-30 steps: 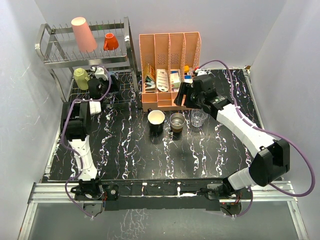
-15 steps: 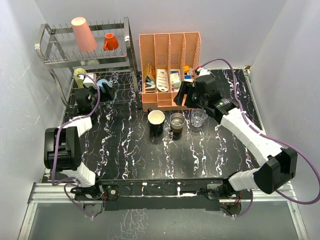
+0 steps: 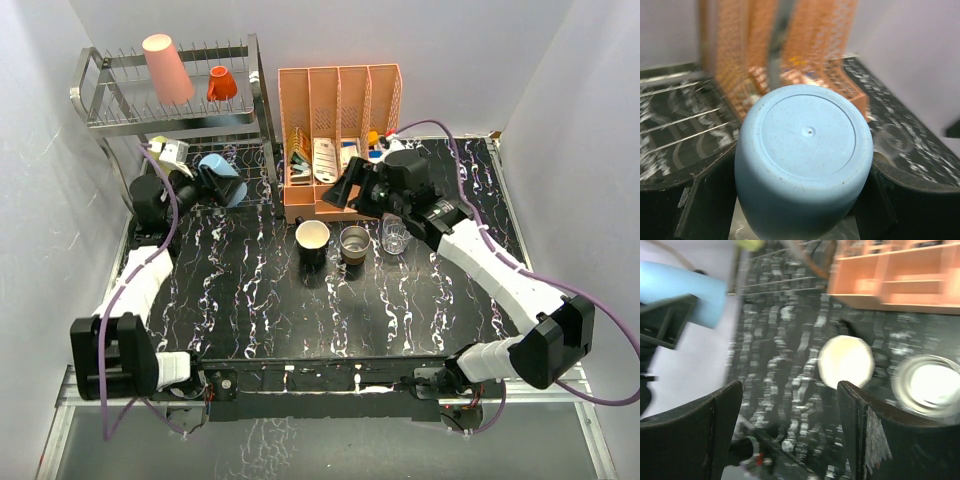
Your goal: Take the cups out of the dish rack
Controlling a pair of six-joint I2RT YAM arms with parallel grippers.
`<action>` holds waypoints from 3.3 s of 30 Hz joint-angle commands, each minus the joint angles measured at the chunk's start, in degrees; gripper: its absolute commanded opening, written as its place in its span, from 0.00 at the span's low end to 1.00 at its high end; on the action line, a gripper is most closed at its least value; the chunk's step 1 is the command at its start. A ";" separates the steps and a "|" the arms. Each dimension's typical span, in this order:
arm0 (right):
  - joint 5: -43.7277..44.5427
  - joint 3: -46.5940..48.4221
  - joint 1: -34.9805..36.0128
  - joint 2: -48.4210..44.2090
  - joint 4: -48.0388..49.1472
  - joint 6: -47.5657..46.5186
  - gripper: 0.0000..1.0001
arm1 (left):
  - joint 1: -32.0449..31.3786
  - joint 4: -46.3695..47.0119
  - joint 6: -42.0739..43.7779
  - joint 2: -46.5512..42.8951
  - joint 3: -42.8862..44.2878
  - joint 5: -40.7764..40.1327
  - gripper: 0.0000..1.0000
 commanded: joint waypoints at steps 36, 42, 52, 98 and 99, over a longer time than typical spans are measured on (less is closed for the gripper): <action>-5.44 -11.32 17.73 7.43 94.52 63.96 0.75 | -20.97 -6.36 -9.63 -17.23 20.15 14.75 0.00; -3.84 -10.26 17.92 9.01 99.88 64.93 0.50 | -21.05 -5.33 -9.19 -17.96 20.38 17.64 0.00; -3.40 -10.83 17.92 8.33 100.19 65.13 0.17 | -21.22 -4.88 -8.41 -17.81 19.83 22.52 0.18; 23.82 -13.84 2.50 -0.59 -20.30 -5.95 0.08 | 7.22 -32.46 26.43 7.19 15.00 -24.32 0.97; 23.81 -13.72 2.50 0.51 -20.23 -6.18 0.08 | 7.61 -31.93 26.33 8.31 15.69 -25.10 0.97</action>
